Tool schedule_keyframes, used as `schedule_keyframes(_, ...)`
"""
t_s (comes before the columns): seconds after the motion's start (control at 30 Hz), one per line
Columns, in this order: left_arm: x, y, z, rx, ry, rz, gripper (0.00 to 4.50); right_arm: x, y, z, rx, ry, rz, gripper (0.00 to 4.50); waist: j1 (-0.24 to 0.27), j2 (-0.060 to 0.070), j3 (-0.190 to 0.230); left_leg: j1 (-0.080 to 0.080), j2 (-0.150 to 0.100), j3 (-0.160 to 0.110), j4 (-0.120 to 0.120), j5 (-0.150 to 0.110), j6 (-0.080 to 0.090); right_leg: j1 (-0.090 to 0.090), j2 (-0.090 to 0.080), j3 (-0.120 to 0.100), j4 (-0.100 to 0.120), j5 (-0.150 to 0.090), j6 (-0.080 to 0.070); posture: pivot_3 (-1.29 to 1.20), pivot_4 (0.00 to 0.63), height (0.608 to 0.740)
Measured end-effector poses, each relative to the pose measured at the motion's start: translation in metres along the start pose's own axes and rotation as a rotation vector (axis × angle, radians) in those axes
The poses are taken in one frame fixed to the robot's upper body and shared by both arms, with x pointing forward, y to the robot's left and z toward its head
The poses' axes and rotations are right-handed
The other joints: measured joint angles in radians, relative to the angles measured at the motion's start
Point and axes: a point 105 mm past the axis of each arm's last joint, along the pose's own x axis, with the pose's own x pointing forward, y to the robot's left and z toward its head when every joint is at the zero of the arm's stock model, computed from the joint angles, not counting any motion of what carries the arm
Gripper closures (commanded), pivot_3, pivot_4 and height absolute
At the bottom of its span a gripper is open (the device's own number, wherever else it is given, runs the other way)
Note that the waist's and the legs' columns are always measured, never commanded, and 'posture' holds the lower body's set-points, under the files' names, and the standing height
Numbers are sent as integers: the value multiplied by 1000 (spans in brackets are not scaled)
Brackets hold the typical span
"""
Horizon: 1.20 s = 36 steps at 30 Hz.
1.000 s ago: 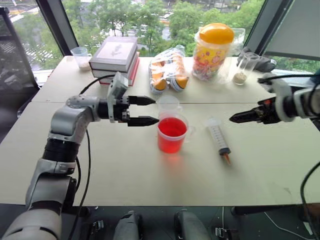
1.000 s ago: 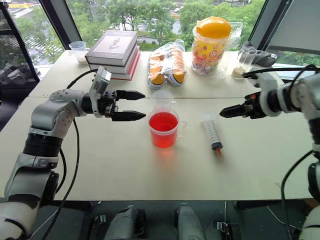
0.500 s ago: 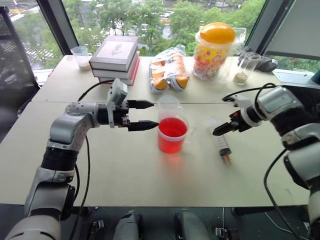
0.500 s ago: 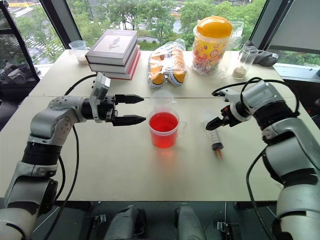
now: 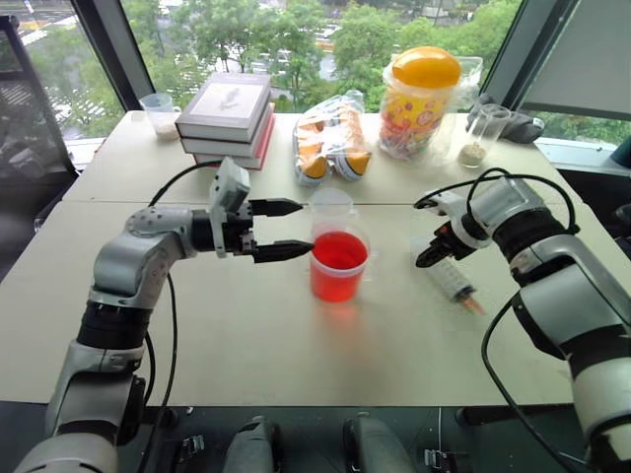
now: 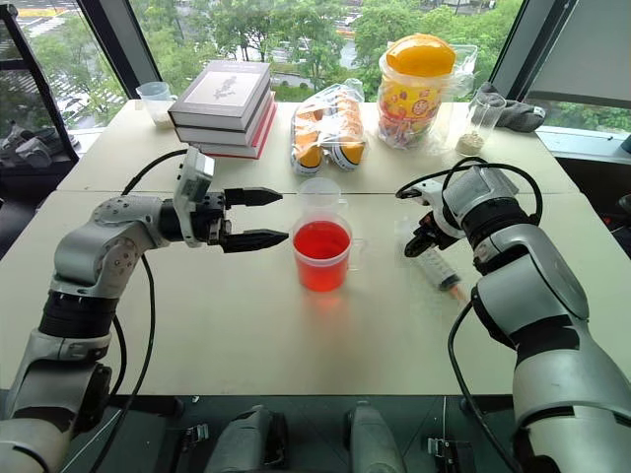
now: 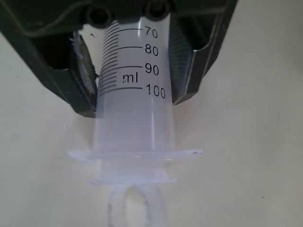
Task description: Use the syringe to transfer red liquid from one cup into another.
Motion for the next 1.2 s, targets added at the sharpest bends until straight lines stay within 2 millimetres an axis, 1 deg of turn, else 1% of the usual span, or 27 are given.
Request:
schedule_keyframes(0.17,-3,2,0,3,7,13,0,0,5,1,-34,21,-7,3082,1,0,0,0,0,0,0,0,0,0,0,0,0,0,0,0,150,740)
schedule_keyframes(0.27,-5,3,1,5,12,21,0,-3,1,-2,-12,1,-30,3082,3,0,0,-1,0,0,0,0,0,-1,0,0,0,0,0,0,150,740)
schedule_keyframes(0.33,-5,3,1,6,13,22,0,-8,-4,-3,26,-46,-57,3082,6,0,0,-2,0,0,0,0,0,-2,-1,0,0,0,0,0,150,740)
schedule_keyframes(0.37,-7,4,1,7,20,27,0,-16,-9,-2,43,-85,-77,3082,7,0,0,-2,0,1,0,0,0,-3,-1,0,0,0,0,0,150,740)
schedule_keyframes(0.43,-10,5,1,7,33,32,0,-39,-14,6,44,-195,-117,3082,8,0,0,-3,0,1,-1,0,0,-4,-1,0,0,0,0,0,150,740)
schedule_keyframes(0.47,-11,5,2,8,37,29,0,-53,-14,14,11,-287,-146,3082,8,0,0,-3,0,0,-2,0,0,-4,-1,0,-1,0,0,0,150,740)
schedule_keyframes(0.5,-13,6,2,8,41,30,0,-63,-12,23,-17,-363,-160,3082,7,0,0,-3,0,0,-2,0,0,-4,0,0,-1,0,0,0,150,740)
schedule_keyframes(0.53,-13,8,5,9,39,29,0,-78,-7,35,-60,-493,-183,3082,6,0,0,-3,0,0,-2,0,0,-4,0,0,-1,0,0,0,150,740)
schedule_keyframes(0.57,-13,10,7,12,37,30,0,-89,-1,44,-92,-579,-195,3082,4,0,0,-2,0,0,-2,0,0,-4,0,0,-1,0,0,0,150,740)
schedule_keyframes(0.6,-13,10,11,23,37,23,0,-105,10,57,-120,-721,-195,3082,1,0,0,-2,0,0,-2,0,-1,-4,0,0,0,0,0,0,150,740)
schedule_keyframes(0.63,-13,11,13,28,38,21,0,-115,17,65,-140,-800,-195,3082,0,0,0,-2,0,0,-2,1,-1,-4,0,0,0,0,0,0,150,740)
schedule_keyframes(0.67,-14,14,16,31,35,24,0,-131,30,74,-155,-931,-176,3082,2,0,0,-2,0,0,-2,1,-2,-4,1,0,1,0,0,0,150,740)
schedule_keyframes(0.7,-14,15,17,29,36,27,0,-142,39,79,-171,-1020,-159,3082,3,0,0,-2,0,0,-2,2,-3,-4,0,-1,1,0,0,0,150,740)
schedule_keyframes(0.77,-16,19,19,24,38,26,0,-166,64,87,-198,-1232,-86,3082,7,0,0,-2,0,0,-2,2,-3,-4,0,-1,1,0,0,0,150,740)
schedule_keyframes(0.8,-17,21,21,23,38,28,0,-176,76,88,-205,-1324,-39,3082,7,0,0,-2,0,-1,-2,2,-3,-3,0,-1,1,0,0,0,150,740)
schedule_keyframes(0.83,-17,21,21,23,38,27,0,-176,78,88,-205,-1333,-32,3082,7,0,0,-2,0,-1,-2,2,-3,-3,0,-1,1,0,0,0,150,740)
schedule_keyframes(0.87,-17,23,24,29,38,28,0,-184,93,87,-228,-1409,23,3082,8,0,0,-2,0,-1,-1,2,-3,-3,0,-1,1,0,0,0,150,740)
schedule_keyframes(0.9,-19,24,25,30,41,23,0,-188,100,84,-210,-1476,70,3082,10,0,0,-2,0,-1,-1,2,-3,-2,0,-1,0,0,0,0,150,740)
schedule_keyframes(0.93,-20,27,27,24,41,27,0,-185,112,76,-202,-1543,144,3082,10,-1,-1,-2,0,-2,-1,2,-3,-1,0,-3,0,0,0,0,150,740)
schedule_keyframes(1.03,-18,30,35,46,34,17,0,-153,132,66,-154,-1547,247,3082,7,-1,-1,-2,0,-2,-2,2,-3,-1,0,-3,0,0,0,0,150,740)
schedule_keyframes(1.07,-16,31,38,49,29,12,0,-143,137,63,-140,-1541,254,3082,7,-1,-1,-2,0,-2,-2,2,-3,-1,0,-3,0,0,0,0,150,740)
schedule_keyframes(1.2,-12,32,42,49,20,-8,0,-125,151,55,-165,-1545,246,3082,6,-1,-1,-2,0,-2,-1,2,-3,-1,0,-3,0,0,0,0,150,740)
